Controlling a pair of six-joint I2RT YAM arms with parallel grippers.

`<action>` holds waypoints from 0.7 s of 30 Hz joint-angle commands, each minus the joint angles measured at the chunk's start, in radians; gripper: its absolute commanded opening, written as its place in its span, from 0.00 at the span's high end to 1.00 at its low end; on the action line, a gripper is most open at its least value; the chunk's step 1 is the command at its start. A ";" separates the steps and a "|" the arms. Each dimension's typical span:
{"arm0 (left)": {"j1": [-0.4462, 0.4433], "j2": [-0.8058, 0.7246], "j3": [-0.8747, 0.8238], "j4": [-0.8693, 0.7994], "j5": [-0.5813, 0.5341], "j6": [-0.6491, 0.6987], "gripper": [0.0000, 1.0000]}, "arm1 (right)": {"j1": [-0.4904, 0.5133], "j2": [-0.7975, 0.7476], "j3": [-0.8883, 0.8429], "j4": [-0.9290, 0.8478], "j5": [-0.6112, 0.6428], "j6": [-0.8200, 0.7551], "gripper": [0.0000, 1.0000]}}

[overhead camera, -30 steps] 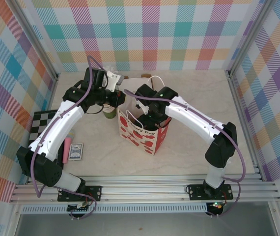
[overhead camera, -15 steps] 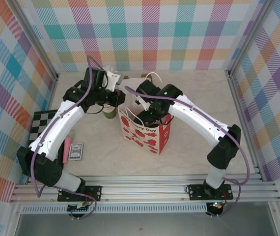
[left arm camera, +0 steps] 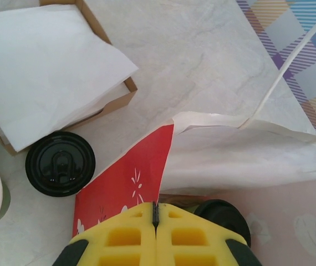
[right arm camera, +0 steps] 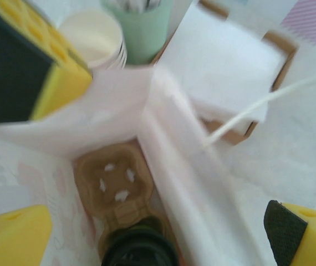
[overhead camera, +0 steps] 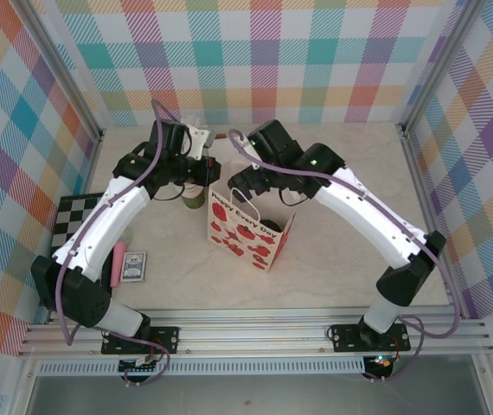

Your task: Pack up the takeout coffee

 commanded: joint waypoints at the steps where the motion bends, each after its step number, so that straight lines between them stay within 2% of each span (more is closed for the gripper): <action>1: -0.009 -0.027 -0.038 0.047 -0.036 -0.048 1.00 | 0.018 -0.129 -0.009 0.105 0.138 0.024 0.00; 6: -0.012 -0.042 -0.060 0.058 -0.051 -0.081 1.00 | 0.018 -0.315 -0.210 0.231 0.183 0.120 0.00; 8: -0.014 -0.049 -0.063 0.064 -0.045 -0.100 1.00 | 0.013 -0.391 -0.319 0.254 0.168 0.225 0.00; 15: -0.016 -0.041 -0.055 0.047 -0.034 -0.080 1.00 | 0.007 -0.458 -0.423 -0.014 0.151 0.703 0.02; 17: -0.015 -0.040 -0.057 0.045 -0.032 -0.068 1.00 | 0.006 -0.435 -0.428 -0.093 0.127 0.830 0.08; 21: -0.016 -0.029 -0.046 0.031 -0.027 -0.048 1.00 | 0.006 -0.346 -0.361 -0.213 0.055 0.943 0.21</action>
